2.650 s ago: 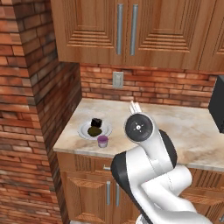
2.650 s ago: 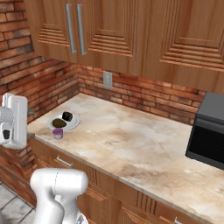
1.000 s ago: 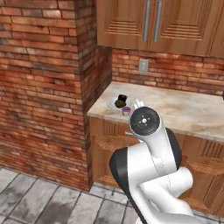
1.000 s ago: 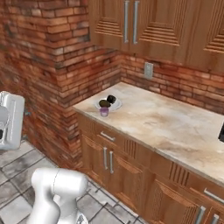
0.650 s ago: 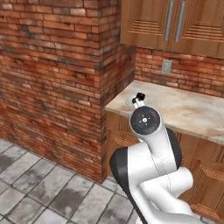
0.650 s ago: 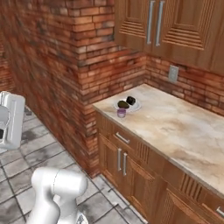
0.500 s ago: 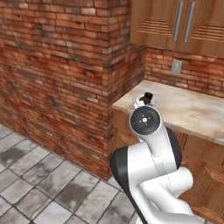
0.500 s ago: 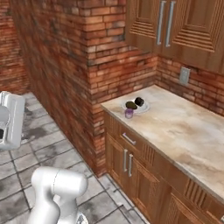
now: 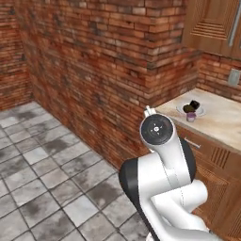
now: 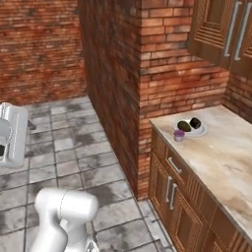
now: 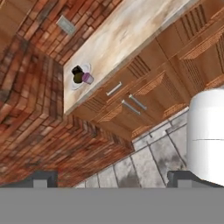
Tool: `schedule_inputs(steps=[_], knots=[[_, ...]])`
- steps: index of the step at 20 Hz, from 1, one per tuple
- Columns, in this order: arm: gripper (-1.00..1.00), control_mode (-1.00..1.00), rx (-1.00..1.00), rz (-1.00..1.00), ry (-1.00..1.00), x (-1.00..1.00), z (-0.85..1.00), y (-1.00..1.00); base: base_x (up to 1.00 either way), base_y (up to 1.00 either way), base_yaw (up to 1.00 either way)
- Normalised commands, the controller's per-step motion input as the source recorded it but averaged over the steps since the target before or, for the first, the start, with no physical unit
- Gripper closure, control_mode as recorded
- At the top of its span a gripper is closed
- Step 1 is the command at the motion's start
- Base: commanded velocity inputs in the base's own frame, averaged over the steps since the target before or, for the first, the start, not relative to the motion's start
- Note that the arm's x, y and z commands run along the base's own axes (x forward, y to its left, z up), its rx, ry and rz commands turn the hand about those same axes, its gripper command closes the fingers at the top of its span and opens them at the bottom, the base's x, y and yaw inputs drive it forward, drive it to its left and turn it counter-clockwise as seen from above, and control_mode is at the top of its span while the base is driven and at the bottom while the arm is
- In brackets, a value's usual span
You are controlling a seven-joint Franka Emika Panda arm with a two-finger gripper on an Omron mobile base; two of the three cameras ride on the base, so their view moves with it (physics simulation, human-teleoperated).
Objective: Pick the avocado and bread from the counter and place them on the plate. Then pick the jam from the cabinet and place it next to the plate. Lastly close the cabinet door.
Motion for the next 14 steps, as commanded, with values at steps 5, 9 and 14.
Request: schedule_inputs(steps=[5, 9, 14], knots=[[-1.0, 1.0, 0.0, 0.0, 0.0, 0.0, 0.0, 0.0, -0.14, -0.1, 0.46], [-1.0, 1.0, 0.0, 0.0, 0.0, 0.0, 0.0, 0.0, -0.13, -0.09, 0.46], [-1.0, 1.0, 0.0, 0.0, 0.0, 0.0, 0.0, 0.0, -0.21, -0.1, 0.46]])
